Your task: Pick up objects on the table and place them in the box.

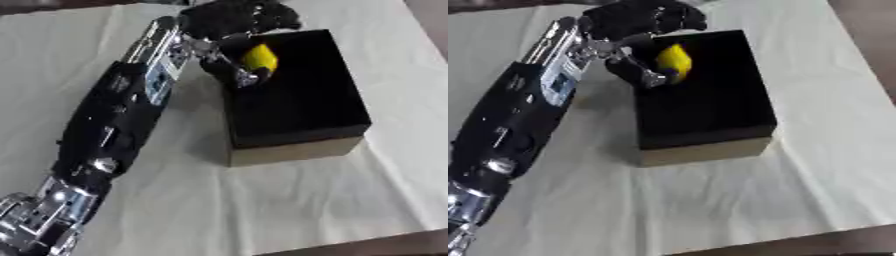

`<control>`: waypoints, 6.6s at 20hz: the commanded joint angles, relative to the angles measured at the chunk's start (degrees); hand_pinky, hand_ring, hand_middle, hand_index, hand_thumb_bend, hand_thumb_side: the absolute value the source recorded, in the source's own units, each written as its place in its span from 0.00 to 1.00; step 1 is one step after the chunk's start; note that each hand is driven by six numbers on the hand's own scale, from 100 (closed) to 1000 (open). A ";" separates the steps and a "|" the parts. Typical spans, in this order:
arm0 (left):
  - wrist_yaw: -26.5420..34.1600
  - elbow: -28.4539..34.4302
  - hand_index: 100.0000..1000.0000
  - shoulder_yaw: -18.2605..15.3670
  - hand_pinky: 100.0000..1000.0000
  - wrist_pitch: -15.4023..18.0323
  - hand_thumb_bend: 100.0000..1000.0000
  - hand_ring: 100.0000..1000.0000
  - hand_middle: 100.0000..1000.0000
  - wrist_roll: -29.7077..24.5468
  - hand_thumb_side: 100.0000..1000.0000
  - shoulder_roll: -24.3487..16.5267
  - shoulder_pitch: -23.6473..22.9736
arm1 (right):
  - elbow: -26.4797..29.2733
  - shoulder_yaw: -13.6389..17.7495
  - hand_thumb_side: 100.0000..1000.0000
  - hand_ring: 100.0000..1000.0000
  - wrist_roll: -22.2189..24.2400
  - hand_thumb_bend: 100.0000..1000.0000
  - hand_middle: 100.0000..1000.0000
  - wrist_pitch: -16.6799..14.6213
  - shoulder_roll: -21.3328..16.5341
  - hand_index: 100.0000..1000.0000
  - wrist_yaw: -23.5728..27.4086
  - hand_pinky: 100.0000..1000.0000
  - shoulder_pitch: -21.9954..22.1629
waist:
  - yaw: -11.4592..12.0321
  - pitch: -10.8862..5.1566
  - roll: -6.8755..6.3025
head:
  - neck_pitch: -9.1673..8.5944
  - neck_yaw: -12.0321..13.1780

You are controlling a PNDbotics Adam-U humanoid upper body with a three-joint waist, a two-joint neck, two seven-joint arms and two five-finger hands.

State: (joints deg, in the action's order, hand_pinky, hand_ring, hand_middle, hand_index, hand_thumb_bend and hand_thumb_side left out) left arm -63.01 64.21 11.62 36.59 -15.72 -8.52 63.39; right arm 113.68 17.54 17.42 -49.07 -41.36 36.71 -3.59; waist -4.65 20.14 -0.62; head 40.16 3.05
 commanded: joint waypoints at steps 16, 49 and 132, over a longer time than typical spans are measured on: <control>4.74 6.45 0.93 -4.99 0.92 -6.01 0.14 0.91 0.83 6.03 0.27 -6.85 -0.56 | 0.92 2.06 0.11 0.92 -1.33 0.00 0.54 -0.41 -1.21 0.86 -0.37 0.94 1.87 | 2.82 -1.81 -0.78 | 0.23 -3.33; 29.02 -4.48 0.93 -6.47 0.96 -6.22 0.28 0.94 0.83 -18.87 0.68 -28.03 -6.14 | 0.92 2.28 0.24 0.93 -4.66 0.00 0.52 1.10 -0.93 0.86 -6.72 0.96 4.30 | 7.10 -1.61 -2.24 | 1.21 -6.90; 12.90 10.36 0.77 5.81 0.72 -9.77 0.00 0.63 0.55 -14.75 0.06 -4.37 1.33 | 0.92 2.26 0.13 0.92 -5.16 0.00 0.51 -2.76 -3.89 0.85 -4.36 0.94 6.41 | 3.57 -2.81 -0.68 | -1.18 -4.18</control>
State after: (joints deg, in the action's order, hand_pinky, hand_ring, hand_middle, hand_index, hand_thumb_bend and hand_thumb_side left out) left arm -50.97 73.46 17.47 26.67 -30.28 -12.89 63.85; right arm 113.68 19.33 12.27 -51.46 -43.22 32.94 3.04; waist -0.96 18.62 -1.61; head 39.68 -1.23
